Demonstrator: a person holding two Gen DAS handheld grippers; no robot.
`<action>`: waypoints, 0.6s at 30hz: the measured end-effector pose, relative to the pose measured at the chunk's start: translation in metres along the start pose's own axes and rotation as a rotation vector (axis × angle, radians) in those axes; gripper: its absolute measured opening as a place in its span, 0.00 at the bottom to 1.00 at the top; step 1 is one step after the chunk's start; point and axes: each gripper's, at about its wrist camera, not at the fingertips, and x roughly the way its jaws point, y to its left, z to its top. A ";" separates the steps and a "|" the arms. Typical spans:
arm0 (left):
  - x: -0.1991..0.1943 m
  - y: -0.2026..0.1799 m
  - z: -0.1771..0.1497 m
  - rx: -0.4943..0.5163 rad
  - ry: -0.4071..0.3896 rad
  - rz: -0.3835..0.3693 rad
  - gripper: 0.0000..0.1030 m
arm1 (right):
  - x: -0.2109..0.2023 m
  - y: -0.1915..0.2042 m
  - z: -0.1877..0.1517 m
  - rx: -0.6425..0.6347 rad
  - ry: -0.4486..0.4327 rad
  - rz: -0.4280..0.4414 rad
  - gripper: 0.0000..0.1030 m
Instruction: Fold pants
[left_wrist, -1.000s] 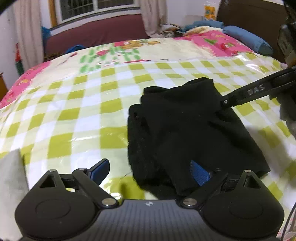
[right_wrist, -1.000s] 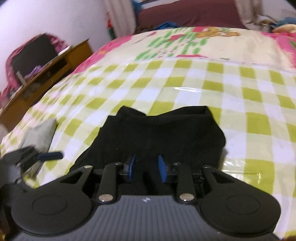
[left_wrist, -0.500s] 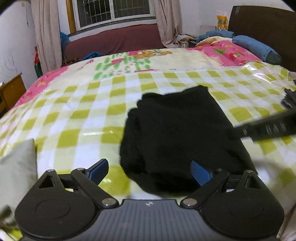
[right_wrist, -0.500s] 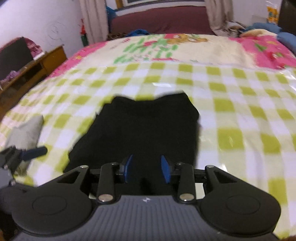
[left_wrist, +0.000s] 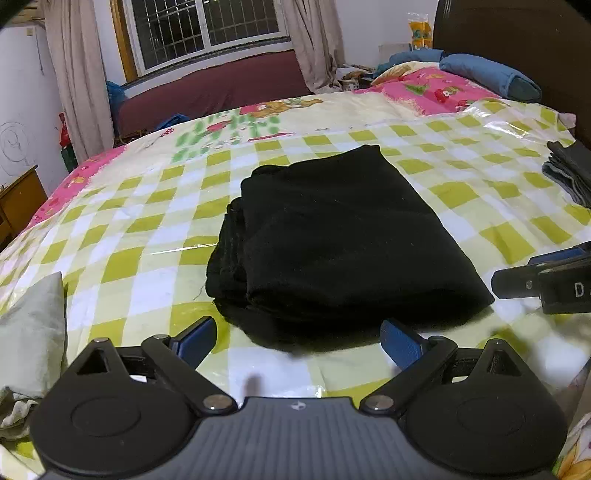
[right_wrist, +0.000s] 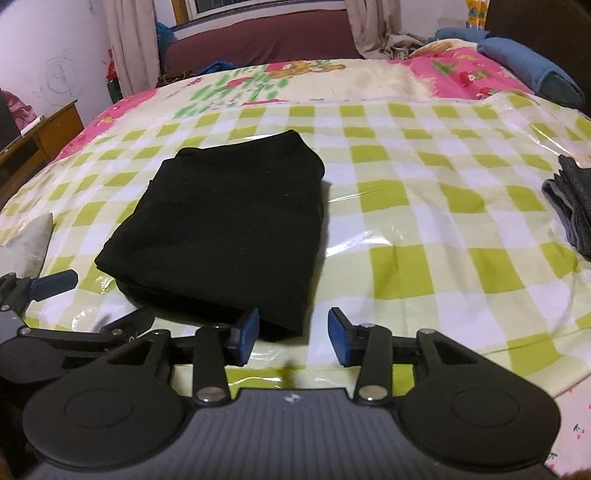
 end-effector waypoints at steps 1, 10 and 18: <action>0.000 0.000 0.000 0.000 0.001 0.001 1.00 | 0.001 0.000 -0.001 0.001 -0.002 0.000 0.45; 0.008 0.000 -0.003 -0.004 0.026 -0.010 1.00 | 0.008 0.001 -0.008 -0.003 0.010 -0.013 0.45; 0.010 -0.001 -0.005 -0.002 0.040 -0.026 1.00 | 0.014 0.002 -0.012 -0.015 0.030 -0.018 0.45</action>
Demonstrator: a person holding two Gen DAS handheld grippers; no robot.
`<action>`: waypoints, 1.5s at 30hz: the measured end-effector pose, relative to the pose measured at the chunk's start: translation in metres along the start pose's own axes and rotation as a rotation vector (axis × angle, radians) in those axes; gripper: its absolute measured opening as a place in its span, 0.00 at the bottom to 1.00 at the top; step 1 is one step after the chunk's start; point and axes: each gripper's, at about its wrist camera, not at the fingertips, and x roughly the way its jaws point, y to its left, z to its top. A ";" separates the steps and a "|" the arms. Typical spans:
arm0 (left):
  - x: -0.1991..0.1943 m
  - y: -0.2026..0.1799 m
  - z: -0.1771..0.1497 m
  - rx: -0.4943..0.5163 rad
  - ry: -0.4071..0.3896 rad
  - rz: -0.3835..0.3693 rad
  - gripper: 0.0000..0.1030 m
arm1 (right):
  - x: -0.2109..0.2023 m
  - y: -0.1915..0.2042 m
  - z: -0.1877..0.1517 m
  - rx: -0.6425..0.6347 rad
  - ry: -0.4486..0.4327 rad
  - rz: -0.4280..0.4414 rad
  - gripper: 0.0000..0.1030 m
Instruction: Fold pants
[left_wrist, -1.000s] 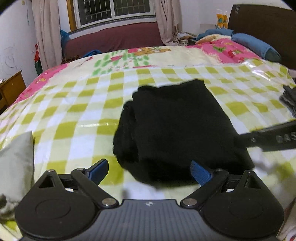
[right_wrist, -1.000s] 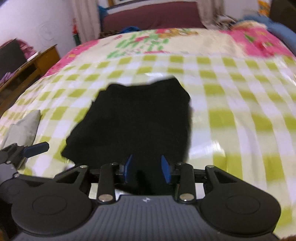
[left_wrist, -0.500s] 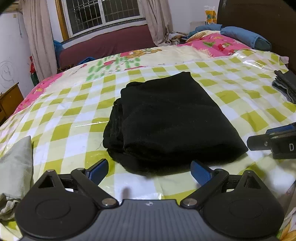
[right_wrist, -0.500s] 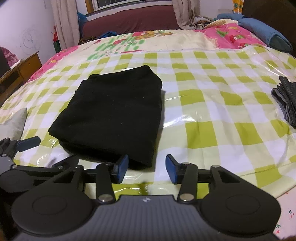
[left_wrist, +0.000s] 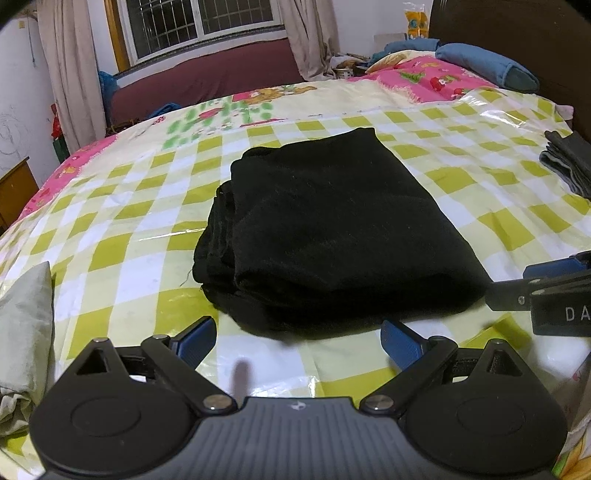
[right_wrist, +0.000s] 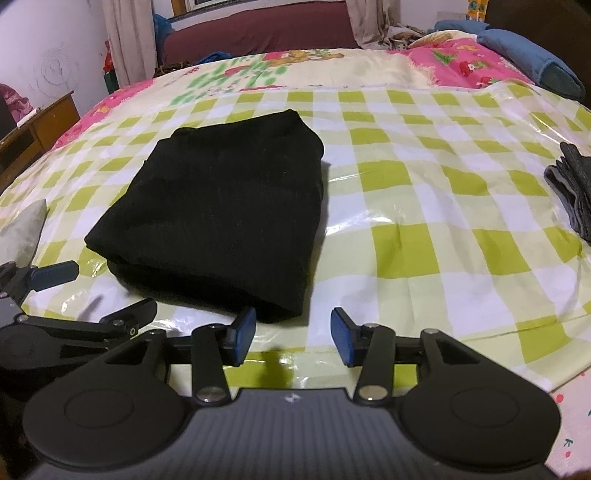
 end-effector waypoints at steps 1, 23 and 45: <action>0.000 0.001 0.000 -0.002 0.002 -0.002 1.00 | 0.000 0.000 0.000 -0.001 0.001 -0.001 0.45; 0.005 -0.001 -0.001 0.002 0.026 -0.023 1.00 | 0.003 0.005 -0.003 -0.023 0.011 -0.013 0.46; 0.005 -0.003 -0.002 0.010 0.032 -0.024 1.00 | 0.002 0.010 -0.006 -0.050 0.001 -0.036 0.48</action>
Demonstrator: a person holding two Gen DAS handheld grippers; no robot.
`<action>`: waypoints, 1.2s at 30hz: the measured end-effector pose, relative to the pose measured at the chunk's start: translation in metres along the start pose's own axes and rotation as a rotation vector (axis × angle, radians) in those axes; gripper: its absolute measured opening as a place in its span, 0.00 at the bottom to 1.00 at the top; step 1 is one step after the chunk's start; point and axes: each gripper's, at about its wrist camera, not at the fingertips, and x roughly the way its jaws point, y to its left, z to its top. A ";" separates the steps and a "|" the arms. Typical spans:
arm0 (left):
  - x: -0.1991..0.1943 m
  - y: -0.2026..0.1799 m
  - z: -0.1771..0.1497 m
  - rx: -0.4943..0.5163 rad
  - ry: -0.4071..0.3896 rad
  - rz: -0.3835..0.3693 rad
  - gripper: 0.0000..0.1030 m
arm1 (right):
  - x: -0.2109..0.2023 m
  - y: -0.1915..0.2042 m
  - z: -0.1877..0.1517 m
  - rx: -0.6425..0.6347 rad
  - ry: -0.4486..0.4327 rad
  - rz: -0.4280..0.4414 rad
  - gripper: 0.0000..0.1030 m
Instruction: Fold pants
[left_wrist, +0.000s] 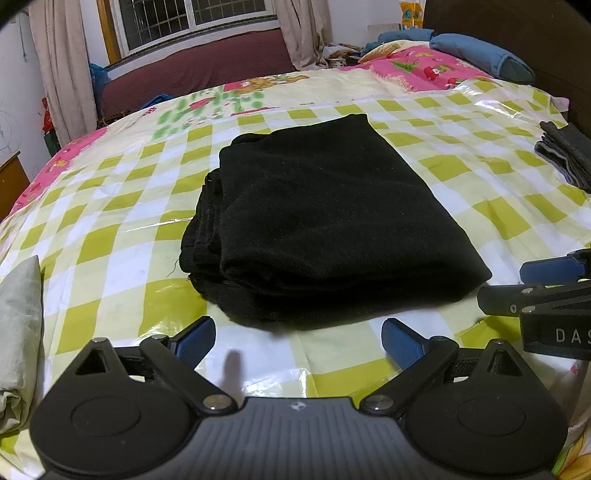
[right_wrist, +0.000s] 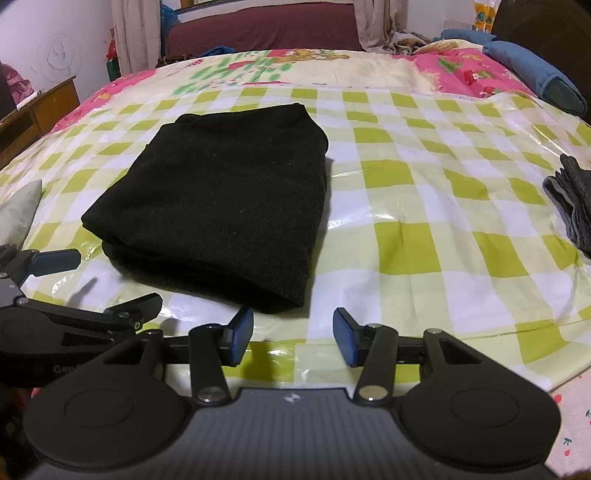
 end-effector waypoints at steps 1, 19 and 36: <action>0.000 0.000 0.000 0.000 0.000 0.000 1.00 | 0.000 0.000 0.000 -0.001 0.000 0.001 0.48; 0.000 0.002 0.000 -0.005 0.001 0.006 1.00 | 0.001 0.003 -0.003 -0.007 0.003 0.007 0.51; -0.001 0.001 0.000 0.000 0.001 0.004 1.00 | 0.001 0.005 -0.004 -0.004 0.004 0.009 0.53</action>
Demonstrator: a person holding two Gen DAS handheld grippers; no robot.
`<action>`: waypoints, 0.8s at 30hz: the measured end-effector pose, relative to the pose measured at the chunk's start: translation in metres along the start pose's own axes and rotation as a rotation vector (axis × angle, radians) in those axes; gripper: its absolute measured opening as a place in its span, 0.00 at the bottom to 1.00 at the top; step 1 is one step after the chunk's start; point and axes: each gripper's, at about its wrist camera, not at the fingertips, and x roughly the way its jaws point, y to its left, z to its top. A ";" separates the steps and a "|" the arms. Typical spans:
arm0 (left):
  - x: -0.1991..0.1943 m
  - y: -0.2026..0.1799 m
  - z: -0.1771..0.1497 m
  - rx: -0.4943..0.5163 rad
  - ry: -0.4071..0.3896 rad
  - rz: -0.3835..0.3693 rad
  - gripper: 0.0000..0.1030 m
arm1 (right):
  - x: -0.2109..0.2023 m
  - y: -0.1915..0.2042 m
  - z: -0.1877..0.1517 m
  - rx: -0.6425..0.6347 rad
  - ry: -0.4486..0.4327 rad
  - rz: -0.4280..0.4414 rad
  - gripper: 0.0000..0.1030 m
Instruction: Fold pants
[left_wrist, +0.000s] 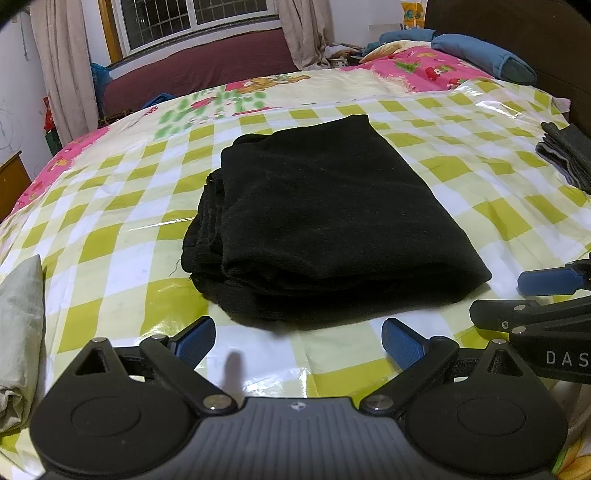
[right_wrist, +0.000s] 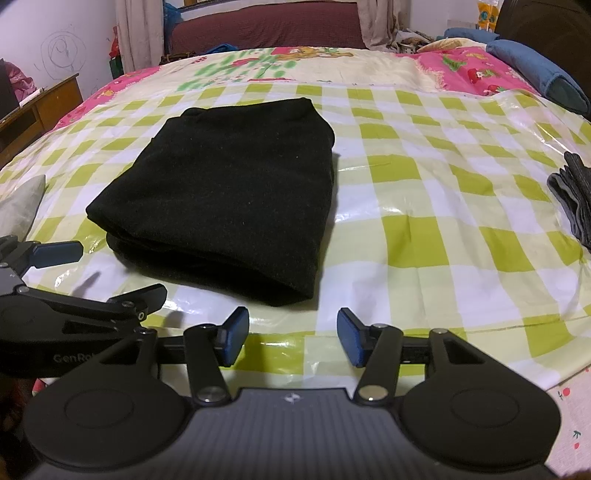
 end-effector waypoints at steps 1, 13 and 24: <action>0.000 0.000 0.000 -0.001 0.000 0.000 1.00 | 0.000 0.000 0.000 0.000 0.000 0.000 0.53; 0.001 -0.001 -0.001 0.004 0.008 0.006 1.00 | 0.002 0.000 -0.003 0.001 0.005 0.000 0.53; 0.002 -0.004 0.001 0.013 0.016 0.015 1.00 | 0.002 -0.001 -0.002 0.001 0.006 0.001 0.53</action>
